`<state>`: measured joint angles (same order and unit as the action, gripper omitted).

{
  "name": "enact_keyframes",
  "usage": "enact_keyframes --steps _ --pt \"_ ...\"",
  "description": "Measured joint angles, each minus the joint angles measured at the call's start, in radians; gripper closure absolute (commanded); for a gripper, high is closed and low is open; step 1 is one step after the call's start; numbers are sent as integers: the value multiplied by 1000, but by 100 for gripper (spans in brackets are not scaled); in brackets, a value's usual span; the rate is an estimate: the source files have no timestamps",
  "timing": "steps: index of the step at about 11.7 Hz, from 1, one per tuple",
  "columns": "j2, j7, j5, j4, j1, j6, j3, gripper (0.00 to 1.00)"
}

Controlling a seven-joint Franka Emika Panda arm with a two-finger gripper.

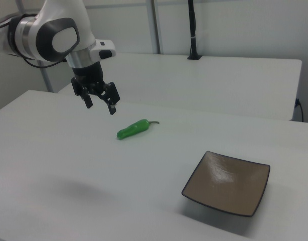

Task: Chili peppers are placed on a ceramic plate
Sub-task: 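Move the open gripper over the green chili pepper and lower it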

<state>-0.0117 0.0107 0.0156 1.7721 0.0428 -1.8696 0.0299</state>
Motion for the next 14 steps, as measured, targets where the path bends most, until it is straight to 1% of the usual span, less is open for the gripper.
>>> enact_keyframes --steps 7,8,10,14 --pt "5 0 -1 15 0 -8 0 0" --pt "12 0 0 18 1 -40 0 0" --pt "46 -20 0 24 17 -172 0 0" --pt "113 -143 0 21 49 -338 -2 0"
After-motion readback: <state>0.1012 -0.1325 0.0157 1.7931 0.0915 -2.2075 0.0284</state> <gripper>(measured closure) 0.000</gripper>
